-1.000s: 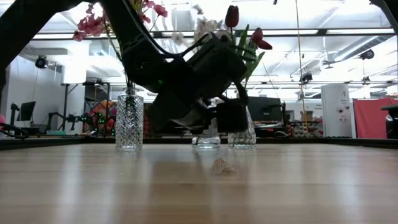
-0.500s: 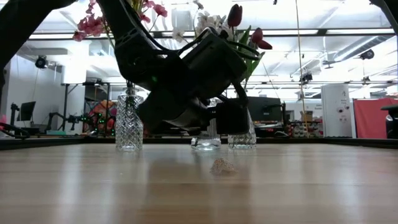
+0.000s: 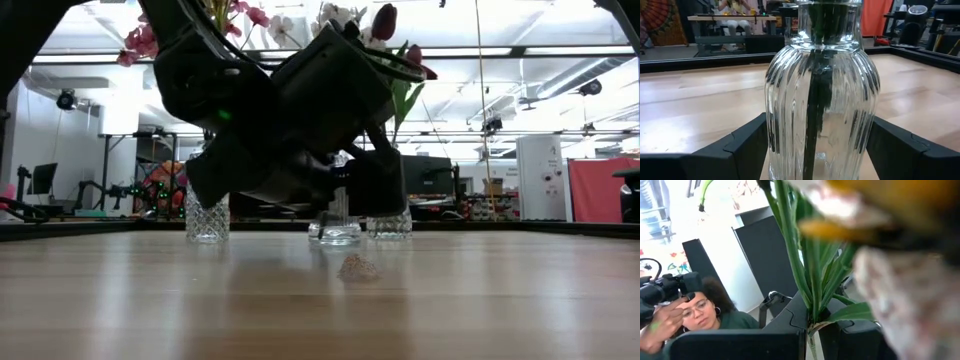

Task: Sort flowers into vase by color
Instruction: Put the white flower into the top transparent vase

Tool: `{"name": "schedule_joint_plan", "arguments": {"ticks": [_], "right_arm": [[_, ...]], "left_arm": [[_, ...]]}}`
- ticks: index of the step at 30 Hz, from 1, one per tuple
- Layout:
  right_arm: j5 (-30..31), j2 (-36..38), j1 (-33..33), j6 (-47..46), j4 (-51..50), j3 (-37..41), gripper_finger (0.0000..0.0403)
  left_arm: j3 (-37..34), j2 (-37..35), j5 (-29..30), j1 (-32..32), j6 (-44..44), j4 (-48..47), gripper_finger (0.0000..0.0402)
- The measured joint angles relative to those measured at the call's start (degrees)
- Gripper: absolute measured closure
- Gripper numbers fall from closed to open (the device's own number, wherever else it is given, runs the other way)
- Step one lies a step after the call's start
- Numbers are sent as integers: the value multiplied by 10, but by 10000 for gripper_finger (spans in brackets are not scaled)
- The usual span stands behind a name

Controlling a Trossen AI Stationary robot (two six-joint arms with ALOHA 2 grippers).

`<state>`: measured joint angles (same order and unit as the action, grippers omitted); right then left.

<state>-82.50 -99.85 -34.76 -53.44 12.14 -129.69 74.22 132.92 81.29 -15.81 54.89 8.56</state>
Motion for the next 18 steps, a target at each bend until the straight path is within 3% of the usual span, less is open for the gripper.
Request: {"name": "schedule_joint_plan", "arguments": {"ticks": [9,18], "right_arm": [[0,1,0,-1,-3,0,385],[0,1,0,0,-4,0,385]], "left_arm": [[-1,0,20,10,24,-33,129],[-1,-1,28,16,122,-128,129]]}}
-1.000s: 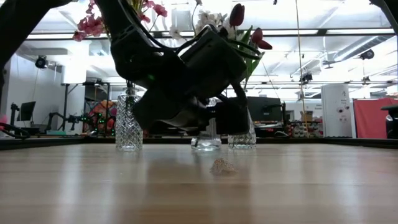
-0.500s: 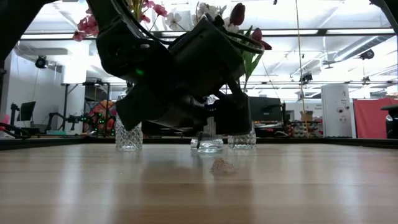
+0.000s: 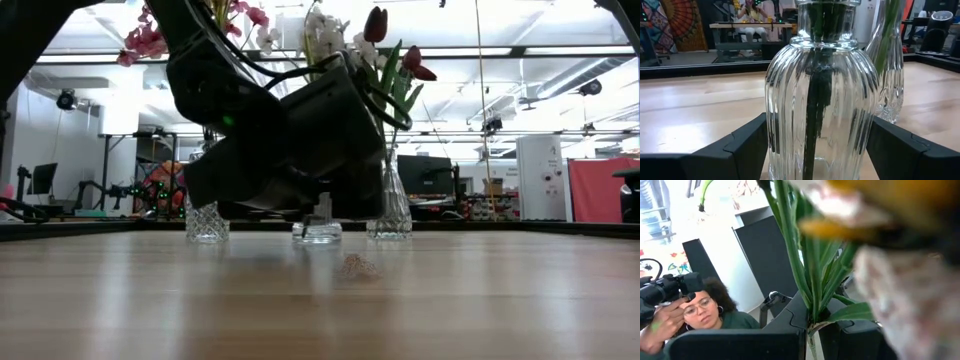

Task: Sort flowers into vase by color
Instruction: Put the white flower into the top transparent vase

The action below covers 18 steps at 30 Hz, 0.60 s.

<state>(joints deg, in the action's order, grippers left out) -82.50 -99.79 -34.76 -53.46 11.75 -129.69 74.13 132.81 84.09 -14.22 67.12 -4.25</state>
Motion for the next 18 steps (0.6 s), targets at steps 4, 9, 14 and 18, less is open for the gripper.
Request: {"name": "schedule_joint_plan", "arguments": {"ticks": [4,9,14,18], "right_arm": [[0,0,0,0,0,0,385],[0,0,0,0,0,0,385],[0,0,0,0,-1,0,385],[0,0,0,1,-4,0,385]], "left_arm": [[0,-1,-1,0,15,-17,129],[0,-3,-6,-2,15,-29,129],[0,-6,-8,-2,29,-48,129],[0,-6,-9,-2,32,-60,129]]}}
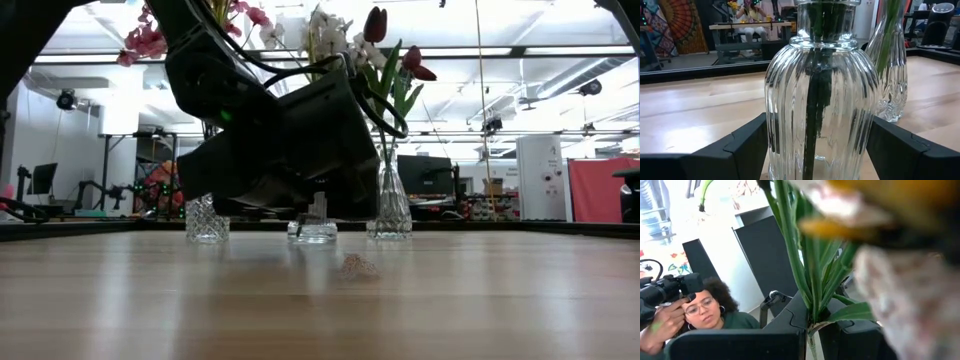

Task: Sort flowers into vase by color
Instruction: Put the white flower into the top transparent vase

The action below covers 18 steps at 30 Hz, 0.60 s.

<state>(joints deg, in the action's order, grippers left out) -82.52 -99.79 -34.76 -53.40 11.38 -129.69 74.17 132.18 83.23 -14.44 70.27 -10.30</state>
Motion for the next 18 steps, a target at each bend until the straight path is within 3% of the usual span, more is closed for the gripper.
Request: {"name": "schedule_joint_plan", "arguments": {"ticks": [18], "right_arm": [[0,0,0,0,-4,0,385]], "left_arm": [[0,-22,-58,-22,75,-63,129]]}}
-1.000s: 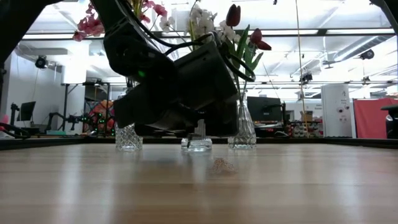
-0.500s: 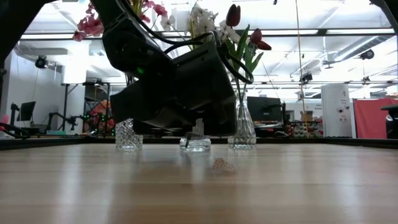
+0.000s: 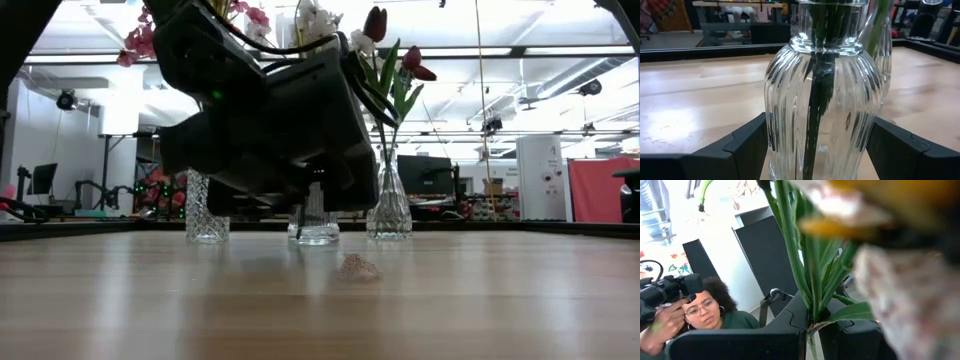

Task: Sort flowers into vase by color
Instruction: Put the white flower into the top transparent vase

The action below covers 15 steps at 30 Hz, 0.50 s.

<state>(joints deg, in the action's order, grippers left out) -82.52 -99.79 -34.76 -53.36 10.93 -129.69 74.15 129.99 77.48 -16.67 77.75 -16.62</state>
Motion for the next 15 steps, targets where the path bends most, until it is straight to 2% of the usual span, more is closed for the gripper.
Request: {"name": "schedule_joint_plan", "arguments": {"ticks": [15], "right_arm": [[0,0,0,-1,-2,0,385]], "left_arm": [[0,-9,-25,-18,23,-35,129]]}}
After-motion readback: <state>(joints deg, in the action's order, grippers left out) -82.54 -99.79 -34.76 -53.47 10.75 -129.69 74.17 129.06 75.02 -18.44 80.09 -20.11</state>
